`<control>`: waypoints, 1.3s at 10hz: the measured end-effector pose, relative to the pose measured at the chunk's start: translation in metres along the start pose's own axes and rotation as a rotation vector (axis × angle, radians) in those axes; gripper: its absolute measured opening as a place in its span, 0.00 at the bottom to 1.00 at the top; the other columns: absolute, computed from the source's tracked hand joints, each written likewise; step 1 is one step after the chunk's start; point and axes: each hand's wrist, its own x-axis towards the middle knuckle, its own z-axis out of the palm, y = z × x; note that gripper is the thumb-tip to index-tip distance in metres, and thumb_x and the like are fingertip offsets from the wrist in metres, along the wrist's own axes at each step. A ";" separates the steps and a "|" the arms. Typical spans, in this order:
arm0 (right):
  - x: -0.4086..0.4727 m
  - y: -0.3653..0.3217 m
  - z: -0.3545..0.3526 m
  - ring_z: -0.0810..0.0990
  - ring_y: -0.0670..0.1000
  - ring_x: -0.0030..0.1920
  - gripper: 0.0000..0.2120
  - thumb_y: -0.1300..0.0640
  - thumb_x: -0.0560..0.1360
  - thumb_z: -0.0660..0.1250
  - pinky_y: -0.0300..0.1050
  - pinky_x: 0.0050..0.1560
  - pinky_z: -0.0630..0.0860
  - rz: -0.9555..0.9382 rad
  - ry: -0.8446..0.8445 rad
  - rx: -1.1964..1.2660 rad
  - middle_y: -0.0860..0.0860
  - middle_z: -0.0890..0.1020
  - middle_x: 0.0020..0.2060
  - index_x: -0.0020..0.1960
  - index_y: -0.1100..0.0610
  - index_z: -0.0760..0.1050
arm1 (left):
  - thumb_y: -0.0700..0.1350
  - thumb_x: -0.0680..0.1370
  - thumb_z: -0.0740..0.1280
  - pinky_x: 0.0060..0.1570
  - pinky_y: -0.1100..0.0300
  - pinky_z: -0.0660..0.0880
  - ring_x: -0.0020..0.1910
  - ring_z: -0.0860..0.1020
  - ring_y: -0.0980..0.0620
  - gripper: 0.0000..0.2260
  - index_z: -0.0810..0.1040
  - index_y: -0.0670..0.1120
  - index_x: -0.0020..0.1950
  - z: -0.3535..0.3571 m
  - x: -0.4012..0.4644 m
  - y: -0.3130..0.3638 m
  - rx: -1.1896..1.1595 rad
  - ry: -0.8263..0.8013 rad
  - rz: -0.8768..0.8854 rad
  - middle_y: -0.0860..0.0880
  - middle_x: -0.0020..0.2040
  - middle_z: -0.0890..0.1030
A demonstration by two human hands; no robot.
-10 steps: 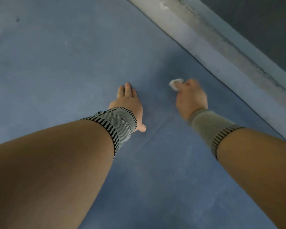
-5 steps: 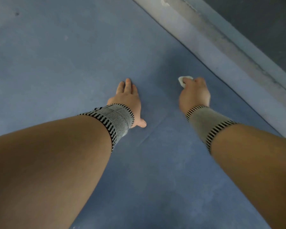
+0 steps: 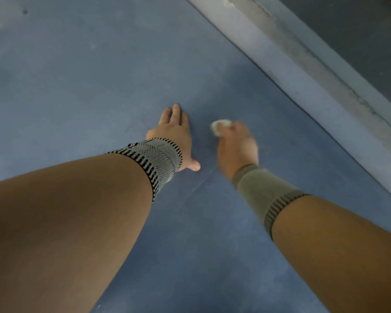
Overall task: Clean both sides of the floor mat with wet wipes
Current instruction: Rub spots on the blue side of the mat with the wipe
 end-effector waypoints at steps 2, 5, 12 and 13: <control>-0.022 0.053 -0.012 0.74 0.61 0.51 0.18 0.63 0.76 0.57 0.44 0.44 0.63 0.070 0.083 -0.080 0.61 0.75 0.54 0.63 0.56 0.75 | 0.66 0.64 0.75 0.69 0.43 0.64 0.78 0.40 0.49 0.61 0.38 0.44 0.79 0.001 0.001 -0.001 -0.002 0.009 0.002 0.50 0.79 0.36; -0.040 0.007 0.003 0.73 0.56 0.46 0.15 0.61 0.76 0.60 0.42 0.42 0.63 -0.256 -0.102 -0.045 0.53 0.72 0.47 0.61 0.52 0.75 | 0.62 0.68 0.74 0.73 0.46 0.60 0.78 0.48 0.47 0.47 0.55 0.44 0.78 0.009 -0.031 -0.036 -0.067 0.077 0.091 0.47 0.79 0.44; -0.026 -0.050 0.023 0.76 0.55 0.53 0.15 0.63 0.73 0.63 0.40 0.47 0.68 -0.296 -0.113 0.083 0.52 0.77 0.53 0.57 0.52 0.77 | 0.61 0.70 0.73 0.73 0.51 0.55 0.78 0.39 0.43 0.56 0.35 0.40 0.78 0.033 -0.066 -0.046 0.052 -0.103 -0.046 0.44 0.78 0.35; -0.044 -0.021 0.011 0.76 0.59 0.46 0.15 0.64 0.74 0.62 0.41 0.42 0.63 -0.439 -0.158 0.002 0.56 0.76 0.47 0.58 0.53 0.78 | 0.59 0.70 0.74 0.72 0.51 0.59 0.78 0.39 0.45 0.56 0.36 0.41 0.78 0.036 -0.067 -0.048 0.007 -0.092 -0.050 0.46 0.78 0.34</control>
